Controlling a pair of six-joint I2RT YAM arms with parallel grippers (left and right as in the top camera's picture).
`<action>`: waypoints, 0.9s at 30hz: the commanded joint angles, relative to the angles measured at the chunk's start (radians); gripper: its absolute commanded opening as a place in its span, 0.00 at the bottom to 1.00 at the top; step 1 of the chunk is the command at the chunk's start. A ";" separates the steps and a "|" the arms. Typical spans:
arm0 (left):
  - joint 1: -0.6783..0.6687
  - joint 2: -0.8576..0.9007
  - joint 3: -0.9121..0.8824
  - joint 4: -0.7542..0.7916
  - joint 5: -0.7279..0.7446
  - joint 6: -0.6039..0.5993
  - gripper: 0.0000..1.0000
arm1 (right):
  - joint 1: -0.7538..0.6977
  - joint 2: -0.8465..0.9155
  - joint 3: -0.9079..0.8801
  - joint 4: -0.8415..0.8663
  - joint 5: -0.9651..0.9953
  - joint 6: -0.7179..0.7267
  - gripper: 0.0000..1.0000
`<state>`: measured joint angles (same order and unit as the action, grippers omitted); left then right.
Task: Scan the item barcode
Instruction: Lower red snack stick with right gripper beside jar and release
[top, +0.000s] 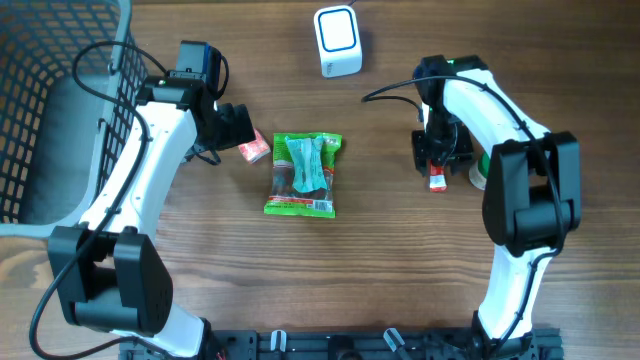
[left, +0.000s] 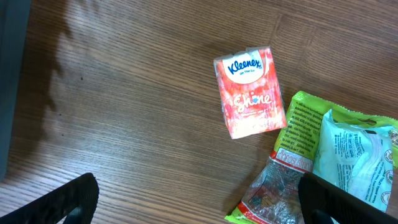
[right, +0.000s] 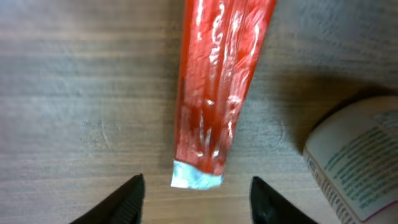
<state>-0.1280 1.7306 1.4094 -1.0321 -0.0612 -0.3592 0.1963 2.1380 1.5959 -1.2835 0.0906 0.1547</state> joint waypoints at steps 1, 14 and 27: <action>0.001 -0.013 0.013 0.000 0.001 0.012 1.00 | 0.003 -0.047 -0.003 0.048 -0.109 0.003 0.29; 0.001 -0.013 0.013 0.000 0.001 0.012 1.00 | -0.012 -0.047 -0.163 0.290 0.073 0.109 0.04; 0.001 -0.013 0.013 0.000 0.001 0.012 1.00 | 0.050 -0.185 0.003 0.217 -0.526 -0.017 0.13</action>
<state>-0.1280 1.7306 1.4094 -1.0321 -0.0612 -0.3592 0.2077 2.0350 1.5681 -1.0939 -0.1013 0.1776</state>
